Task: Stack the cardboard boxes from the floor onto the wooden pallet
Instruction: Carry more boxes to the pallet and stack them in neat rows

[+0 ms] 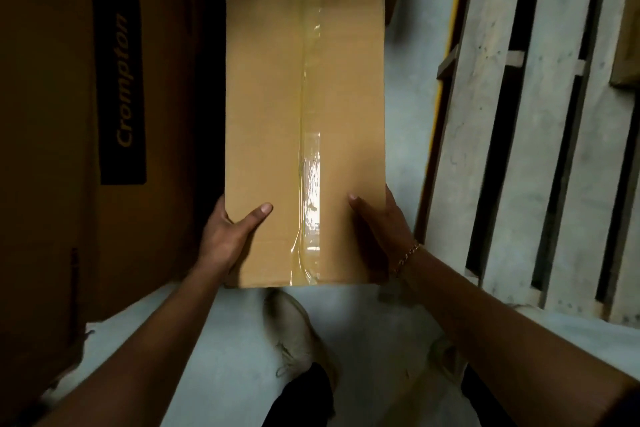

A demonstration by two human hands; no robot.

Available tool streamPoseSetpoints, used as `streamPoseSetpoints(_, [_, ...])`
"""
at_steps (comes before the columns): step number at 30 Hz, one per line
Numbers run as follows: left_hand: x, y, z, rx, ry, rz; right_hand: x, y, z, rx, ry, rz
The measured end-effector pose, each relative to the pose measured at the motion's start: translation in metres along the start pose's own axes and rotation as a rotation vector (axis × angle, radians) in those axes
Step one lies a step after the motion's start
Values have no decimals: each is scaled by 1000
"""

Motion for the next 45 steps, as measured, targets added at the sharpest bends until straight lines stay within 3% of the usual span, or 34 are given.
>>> streamPoseSetpoints(4, [-4, 64, 12, 70, 31, 8, 16, 59, -14, -52, -145, 16])
streamPoseSetpoints(8, [-20, 117, 38, 100, 31, -2, 49, 112, -44, -29, -38, 69])
streamPoseSetpoints(13, [-55, 166, 81, 97, 24, -50, 100, 166, -70, -53, -89, 93])
streamPoseSetpoints(25, [-172, 213, 187, 20, -64, -88, 258, 212, -131, -47, -106, 177])
streamPoseSetpoints(34, [-255, 176, 285, -91, -108, -103, 353, 166, -202, 36, -74, 213])
streamPoseSetpoints(45, [-323, 28, 368, -172, -98, -148, 404, 26, -271, 51, -58, 297])
Point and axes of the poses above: each hand's wrist, its own y-axis away from the middle knuckle, its own x-axis out of the back of the hand, z = x × y, the point moved 6 cm from there along -y, towards the middle knuckle, and after that the axes turned 4 degrees about -z, right-handed, at the moved point
